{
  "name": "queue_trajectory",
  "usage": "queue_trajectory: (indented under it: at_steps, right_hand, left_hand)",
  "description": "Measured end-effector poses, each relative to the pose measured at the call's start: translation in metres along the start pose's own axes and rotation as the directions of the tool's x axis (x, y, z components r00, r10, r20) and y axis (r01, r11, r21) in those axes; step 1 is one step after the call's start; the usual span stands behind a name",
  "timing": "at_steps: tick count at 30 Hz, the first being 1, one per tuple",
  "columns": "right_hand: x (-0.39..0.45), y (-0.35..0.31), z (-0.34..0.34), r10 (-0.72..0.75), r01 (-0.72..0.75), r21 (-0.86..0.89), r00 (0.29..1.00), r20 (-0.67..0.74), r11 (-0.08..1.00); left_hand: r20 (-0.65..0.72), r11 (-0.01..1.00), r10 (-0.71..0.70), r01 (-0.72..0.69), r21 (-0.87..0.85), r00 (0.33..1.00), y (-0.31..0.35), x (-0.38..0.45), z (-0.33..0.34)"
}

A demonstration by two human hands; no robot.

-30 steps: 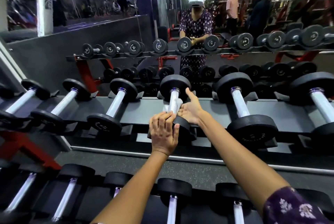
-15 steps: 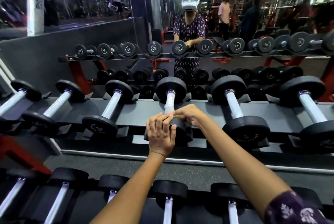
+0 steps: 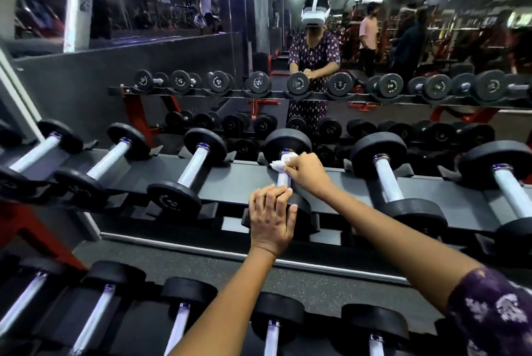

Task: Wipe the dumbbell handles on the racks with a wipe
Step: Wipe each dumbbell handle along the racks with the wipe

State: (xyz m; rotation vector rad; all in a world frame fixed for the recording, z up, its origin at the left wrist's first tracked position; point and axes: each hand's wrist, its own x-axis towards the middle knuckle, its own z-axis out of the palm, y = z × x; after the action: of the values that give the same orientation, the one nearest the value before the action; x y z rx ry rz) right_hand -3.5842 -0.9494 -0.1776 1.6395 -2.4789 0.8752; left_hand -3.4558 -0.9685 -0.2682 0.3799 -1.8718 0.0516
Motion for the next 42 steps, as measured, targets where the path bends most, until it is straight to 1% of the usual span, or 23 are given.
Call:
queue_trajectory:
  at_steps: [2, 4, 6, 8, 9, 12, 17, 18, 20, 21, 24, 25, 27, 29, 30, 31, 34, 35, 36, 38, 39, 41, 42]
  right_hand:
    - [-0.005, 0.007, 0.001, -0.149, 0.151, -0.012, 0.983, 0.110, 0.988]
    - [-0.004, 0.006, -0.003, -0.227, 0.236, -0.027, 0.953, 0.199, 0.971]
    - [0.006, 0.006, -0.008, -0.248, 0.260, -0.032, 0.946, 0.210, 0.965]
    - [0.013, 0.008, -0.007, -0.225, 0.225, 0.019, 0.960, 0.167, 0.974]
    - [0.013, 0.010, -0.005, -0.220, 0.222, 0.005, 0.960, 0.172, 0.975]
    - [0.009, 0.012, -0.002, -0.321, 0.356, -0.093, 0.908, 0.271, 0.930]
    - [0.029, 0.007, -0.018, -0.247, 0.333, -0.195, 0.898, 0.364, 0.922]
    - [0.024, 0.007, -0.018, -0.264, 0.360, -0.187, 0.877, 0.402, 0.914]
    - [0.009, 0.005, -0.015, -0.326, 0.446, -0.124, 0.791, 0.517, 0.886]
    - [0.010, 0.009, -0.016, -0.340, 0.462, -0.105, 0.771, 0.539, 0.881]
    - [0.030, 0.016, -0.025, -0.282, 0.385, -0.147, 0.842, 0.460, 0.911]
    - [0.031, 0.016, -0.024, -0.283, 0.385, -0.148, 0.843, 0.457, 0.911]
    - [0.021, 0.011, -0.016, -0.328, 0.460, -0.154, 0.795, 0.511, 0.875]
    - [0.007, 0.010, -0.008, -0.385, 0.540, -0.116, 0.719, 0.579, 0.834]
    - [0.007, 0.010, -0.009, -0.400, 0.551, -0.101, 0.708, 0.582, 0.829]
    - [0.012, 0.011, -0.014, -0.397, 0.536, -0.103, 0.728, 0.560, 0.838]
    - [0.027, 0.015, -0.022, -0.331, 0.426, -0.131, 0.832, 0.445, 0.895]
    - [0.023, 0.013, -0.020, -0.328, 0.416, -0.131, 0.842, 0.428, 0.900]
    - [0.015, 0.011, -0.016, -0.344, 0.435, -0.119, 0.827, 0.444, 0.892]
    - [-0.001, 0.007, -0.009, -0.405, 0.492, -0.036, 0.752, 0.520, 0.870]
    - [-0.001, 0.005, -0.011, -0.407, 0.492, -0.015, 0.738, 0.539, 0.871]
    - [0.018, 0.007, -0.020, -0.363, 0.459, -0.049, 0.759, 0.541, 0.887]
    - [0.031, 0.010, -0.024, -0.329, 0.430, -0.078, 0.783, 0.527, 0.899]
  left_hand:
    - [0.011, 1.000, -0.022, 0.022, 0.003, 1.000, -0.001, -0.001, 0.000]
    - [0.010, 1.000, -0.024, 0.024, -0.005, 1.000, -0.002, -0.001, 0.000]
    - [0.004, 1.000, -0.016, 0.017, -0.010, 1.000, -0.002, 0.000, -0.001]
    - [0.007, 1.000, -0.019, 0.019, -0.012, 1.000, -0.003, 0.001, -0.002]
    - [0.007, 1.000, -0.018, 0.018, -0.016, 1.000, -0.003, 0.001, -0.002]
    - [0.009, 1.000, -0.017, 0.017, -0.022, 1.000, -0.003, 0.001, -0.001]
    - [0.005, 1.000, -0.007, 0.008, -0.022, 1.000, -0.003, 0.000, -0.001]
    - [0.004, 1.000, -0.008, 0.009, -0.023, 1.000, -0.003, 0.000, -0.001]
    - [-0.009, 1.000, -0.008, 0.008, -0.014, 1.000, -0.004, 0.000, -0.001]
    - [-0.014, 1.000, -0.009, 0.009, -0.011, 1.000, -0.004, 0.000, 0.000]
    - [-0.015, 1.000, -0.002, 0.002, -0.013, 1.000, -0.006, 0.000, 0.002]
    - [-0.015, 1.000, 0.001, -0.001, -0.013, 1.000, -0.005, 0.000, 0.002]
    - [-0.011, 1.000, 0.004, -0.004, -0.021, 1.000, -0.005, 0.000, 0.001]
    - [-0.017, 1.000, 0.008, -0.008, -0.017, 1.000, -0.005, -0.001, 0.002]
    - [-0.019, 1.000, 0.010, -0.010, -0.006, 1.000, -0.006, 0.000, 0.003]
    - [-0.018, 1.000, 0.015, -0.015, 0.001, 1.000, -0.007, 0.000, 0.003]
    - [-0.018, 1.000, 0.030, -0.029, 0.002, 0.999, -0.008, -0.001, 0.003]
    - [-0.017, 1.000, 0.027, -0.027, -0.002, 0.999, -0.008, -0.001, 0.003]
    - [-0.016, 1.000, 0.024, -0.024, -0.007, 1.000, -0.008, -0.001, 0.003]
    - [-0.017, 1.000, 0.018, -0.018, -0.010, 1.000, -0.007, -0.001, 0.003]
    - [-0.013, 1.000, 0.015, -0.015, -0.010, 1.000, -0.007, 0.001, 0.003]
    - [-0.012, 1.000, 0.020, -0.020, -0.005, 1.000, -0.007, 0.001, 0.002]
    - [-0.010, 1.000, 0.024, -0.024, -0.004, 1.000, -0.007, 0.000, 0.001]
